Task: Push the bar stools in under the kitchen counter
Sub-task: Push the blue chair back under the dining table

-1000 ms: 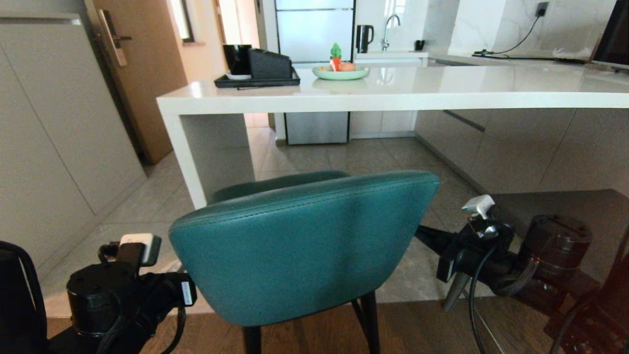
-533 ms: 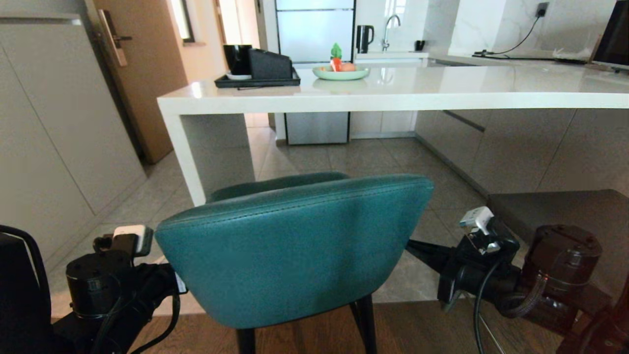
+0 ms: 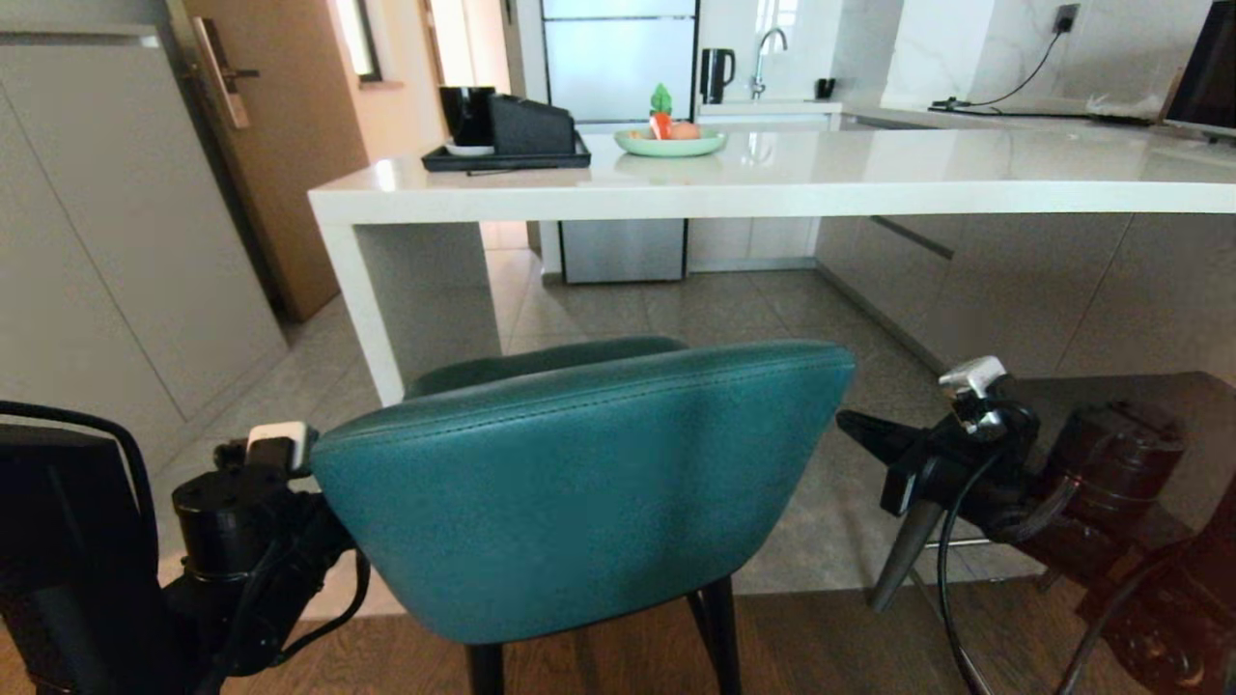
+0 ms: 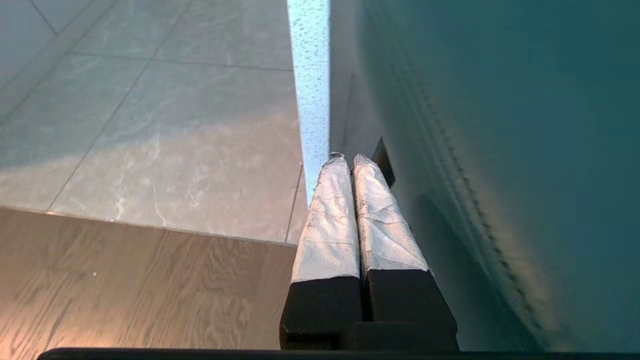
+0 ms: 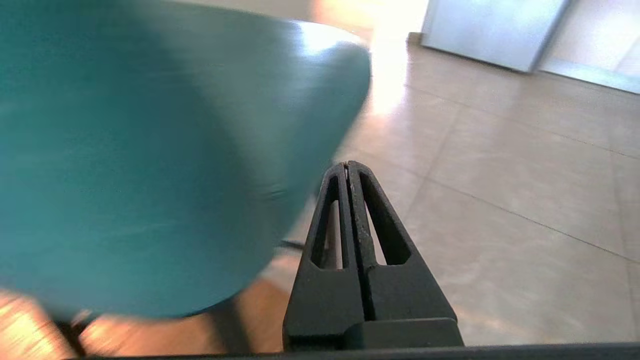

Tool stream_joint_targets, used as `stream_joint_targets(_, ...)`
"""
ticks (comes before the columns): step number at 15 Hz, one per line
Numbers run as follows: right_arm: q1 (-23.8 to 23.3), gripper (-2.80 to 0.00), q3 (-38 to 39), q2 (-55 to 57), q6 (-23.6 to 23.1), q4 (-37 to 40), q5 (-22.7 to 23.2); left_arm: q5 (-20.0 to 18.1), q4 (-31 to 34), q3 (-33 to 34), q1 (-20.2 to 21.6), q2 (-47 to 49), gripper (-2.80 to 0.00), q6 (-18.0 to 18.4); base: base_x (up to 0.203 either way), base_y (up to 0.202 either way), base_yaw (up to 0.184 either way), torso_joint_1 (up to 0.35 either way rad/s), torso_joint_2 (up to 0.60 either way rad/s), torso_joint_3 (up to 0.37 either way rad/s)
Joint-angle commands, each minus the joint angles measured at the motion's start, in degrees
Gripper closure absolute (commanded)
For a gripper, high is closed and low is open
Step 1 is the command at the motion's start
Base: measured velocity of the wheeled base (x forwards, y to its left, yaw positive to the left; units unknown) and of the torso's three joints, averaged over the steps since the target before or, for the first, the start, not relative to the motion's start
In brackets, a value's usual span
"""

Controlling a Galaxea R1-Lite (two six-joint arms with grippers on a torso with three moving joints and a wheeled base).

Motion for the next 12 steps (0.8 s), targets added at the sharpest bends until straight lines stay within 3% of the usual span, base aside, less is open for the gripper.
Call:
stream_joint_targets(1, -0.57, 0.0, -3.64, 4.79, -0.15, -0.34, -0.17, 0.15, -0.51, -0.26, 0.04, 0.93, 0.0, -0.09, 0.0, 0.0, 0.0, 0.0, 0.0, 0.0)
stream_joint_targets(6, 3.4, 0.0, -15.86, 11.83, -0.64, -0.29, -2.78, 0.15, -0.51, -2.53, -0.82, 1.1, 0.0, 2.07, 0.0, 0.0, 0.0, 0.0, 0.0, 0.0)
stream_joint_targets(9, 5.2, 0.0, -23.26, 13.08, -0.71, 4.5, -2.94, 0.15, -0.51, -2.99, -0.75, 1.54, 0.0, 2.19, 0.0, 0.0, 0.0, 0.0, 0.0, 0.0)
stream_joint_targets(12, 9.54, 0.0, -22.67, 12.17, -0.85, 6.13, -3.0, 0.15, -0.51, -4.15, -0.96, 1.67, 0.0, 2.28, 0.0, 0.0, 0.0, 0.0, 0.0, 0.0)
